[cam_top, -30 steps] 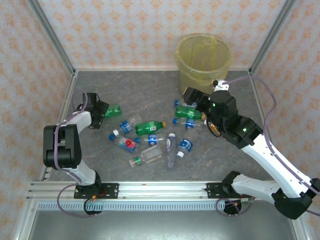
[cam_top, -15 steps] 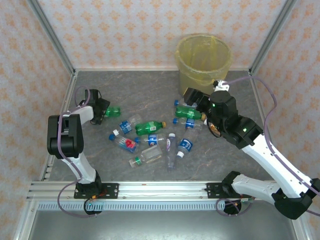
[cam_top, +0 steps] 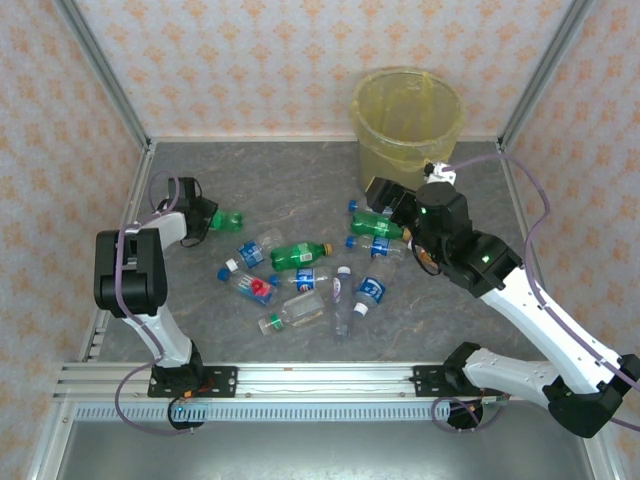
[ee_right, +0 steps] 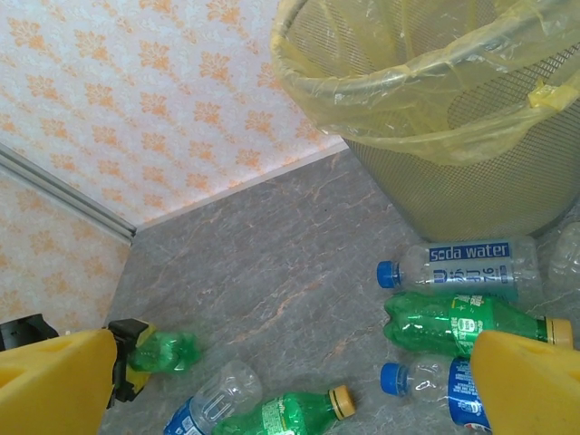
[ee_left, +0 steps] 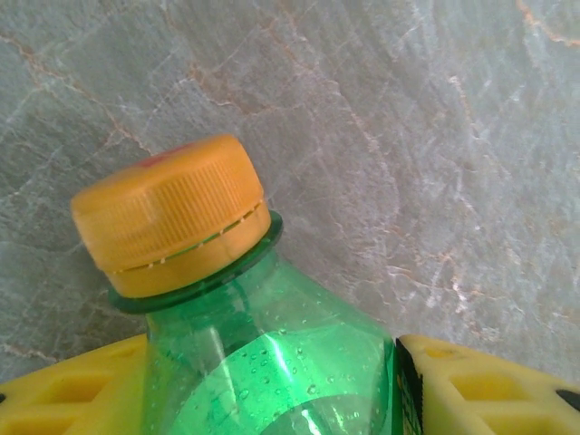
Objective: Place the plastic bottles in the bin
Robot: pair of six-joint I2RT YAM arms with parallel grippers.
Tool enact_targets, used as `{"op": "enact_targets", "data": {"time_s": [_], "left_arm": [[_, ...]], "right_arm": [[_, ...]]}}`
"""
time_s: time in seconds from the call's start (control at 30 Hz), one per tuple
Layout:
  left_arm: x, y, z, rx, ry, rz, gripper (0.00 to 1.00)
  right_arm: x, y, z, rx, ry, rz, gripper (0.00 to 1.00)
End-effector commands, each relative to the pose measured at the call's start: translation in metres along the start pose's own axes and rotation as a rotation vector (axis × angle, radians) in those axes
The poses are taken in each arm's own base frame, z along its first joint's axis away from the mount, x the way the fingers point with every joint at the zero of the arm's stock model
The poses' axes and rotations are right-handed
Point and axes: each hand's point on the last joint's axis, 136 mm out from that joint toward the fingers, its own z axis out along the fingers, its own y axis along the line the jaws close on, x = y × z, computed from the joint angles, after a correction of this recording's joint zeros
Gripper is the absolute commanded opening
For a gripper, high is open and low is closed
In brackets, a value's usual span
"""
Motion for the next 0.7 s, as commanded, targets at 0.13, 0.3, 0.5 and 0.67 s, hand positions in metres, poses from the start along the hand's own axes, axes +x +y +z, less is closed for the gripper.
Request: {"op": "enact_targets", "data": {"time_s": [0.13,0.3,0.5,0.67], "left_arm": [[-0.012,-0.042,-0.046,0.170,-0.035,0.037,0.43],[-0.010,-0.069,-0.077,0.276,-0.032,0.067,0.43],[0.006,-0.118,-0.125,0.431,-0.032,0.142,0.43],[0.033,-0.168,-0.168,0.600,-0.004,0.198,0.43]], "right_arm": [[0.004,0.001,0.004,0.003,0.003,0.001,1.00],[0.000,0.006,0.007,-0.013,-0.013,-0.009,1.00],[-0.002,0.020,0.016,-0.058,-0.015,-0.030,1.00],[-0.007,0.038,0.016,-0.143,-0.031,-0.024,1.00]]}}
